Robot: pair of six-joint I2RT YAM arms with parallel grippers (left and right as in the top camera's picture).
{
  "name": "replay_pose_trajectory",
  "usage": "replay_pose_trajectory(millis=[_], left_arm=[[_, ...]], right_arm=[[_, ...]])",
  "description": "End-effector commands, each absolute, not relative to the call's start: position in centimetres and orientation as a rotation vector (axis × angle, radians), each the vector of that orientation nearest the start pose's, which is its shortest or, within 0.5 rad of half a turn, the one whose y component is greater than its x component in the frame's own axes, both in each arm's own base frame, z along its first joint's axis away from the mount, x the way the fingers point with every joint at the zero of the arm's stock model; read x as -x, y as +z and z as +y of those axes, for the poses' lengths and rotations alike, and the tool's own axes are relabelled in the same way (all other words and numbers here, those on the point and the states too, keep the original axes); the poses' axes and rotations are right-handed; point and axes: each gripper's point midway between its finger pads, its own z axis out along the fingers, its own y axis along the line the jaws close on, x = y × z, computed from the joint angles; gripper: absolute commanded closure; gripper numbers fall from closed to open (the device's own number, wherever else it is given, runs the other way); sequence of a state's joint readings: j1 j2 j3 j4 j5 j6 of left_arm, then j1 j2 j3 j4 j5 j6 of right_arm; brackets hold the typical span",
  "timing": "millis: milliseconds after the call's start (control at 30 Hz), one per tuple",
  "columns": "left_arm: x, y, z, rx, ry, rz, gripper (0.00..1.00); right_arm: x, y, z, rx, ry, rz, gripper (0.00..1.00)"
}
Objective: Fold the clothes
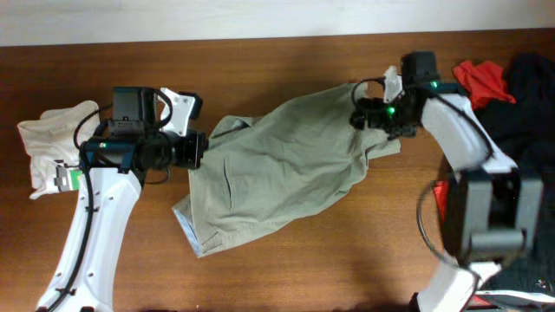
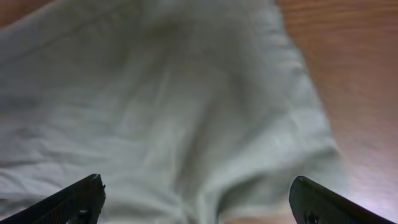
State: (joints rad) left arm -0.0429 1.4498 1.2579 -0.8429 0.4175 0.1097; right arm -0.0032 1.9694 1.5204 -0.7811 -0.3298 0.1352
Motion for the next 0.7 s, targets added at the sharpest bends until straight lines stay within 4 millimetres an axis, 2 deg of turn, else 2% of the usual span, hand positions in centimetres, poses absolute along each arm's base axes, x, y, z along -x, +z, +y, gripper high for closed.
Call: replay_pose_trajectory(millis=[0, 33, 100, 133, 200, 267, 433, 533, 600, 667], left_arm=[[-34.7, 19.0, -9.0, -0.332, -0.582, 2.548, 1.0], [-34.6, 19.0, -9.1, -0.333, -0.583, 2.553, 0.99], [-34.3, 18.9, -9.3, -0.34, -0.588, 2.561, 0.99], [-34.3, 18.9, -9.3, -0.339, -0.588, 2.564, 0.99], [-34.1, 18.8, -9.3, -0.337, -0.59, 2.572, 1.0], [-34.1, 18.7, -9.2, -0.336, -0.585, 2.574, 0.99], [-34.1, 18.7, -9.2, -0.336, -0.586, 2.573, 0.99], [-33.9, 18.6, -9.2, -0.334, -0.589, 2.585, 1.0], [-33.8, 18.6, -9.2, -0.333, -0.589, 2.588, 0.99], [-33.8, 18.6, -9.2, -0.333, -0.589, 2.588, 1.0]], right_arm=[[-49.8, 8.8, 9.9, -0.002, 0.803, 2.651, 0.01], [-51.4, 8.8, 10.1, -0.048, 0.815, 2.602, 0.01], [-54.6, 9.3, 9.9, -0.328, 0.872, 2.497, 0.01], [-55.2, 9.3, 9.9, -0.403, 0.901, 2.475, 0.0], [-55.3, 7.3, 9.9, -0.601, 0.941, 2.498, 0.09], [-55.0, 6.0, 9.0, -0.706, 0.883, 2.525, 0.09], [-55.4, 5.2, 7.7, -0.791, 0.741, 2.505, 0.1], [-55.8, 3.1, 8.2, -0.841, 0.728, 2.505, 0.13], [-56.7, 2.8, 8.7, -0.823, 0.747, 2.474, 0.23], [-57.6, 3.5, 9.0, -0.793, 0.762, 2.434, 0.55]])
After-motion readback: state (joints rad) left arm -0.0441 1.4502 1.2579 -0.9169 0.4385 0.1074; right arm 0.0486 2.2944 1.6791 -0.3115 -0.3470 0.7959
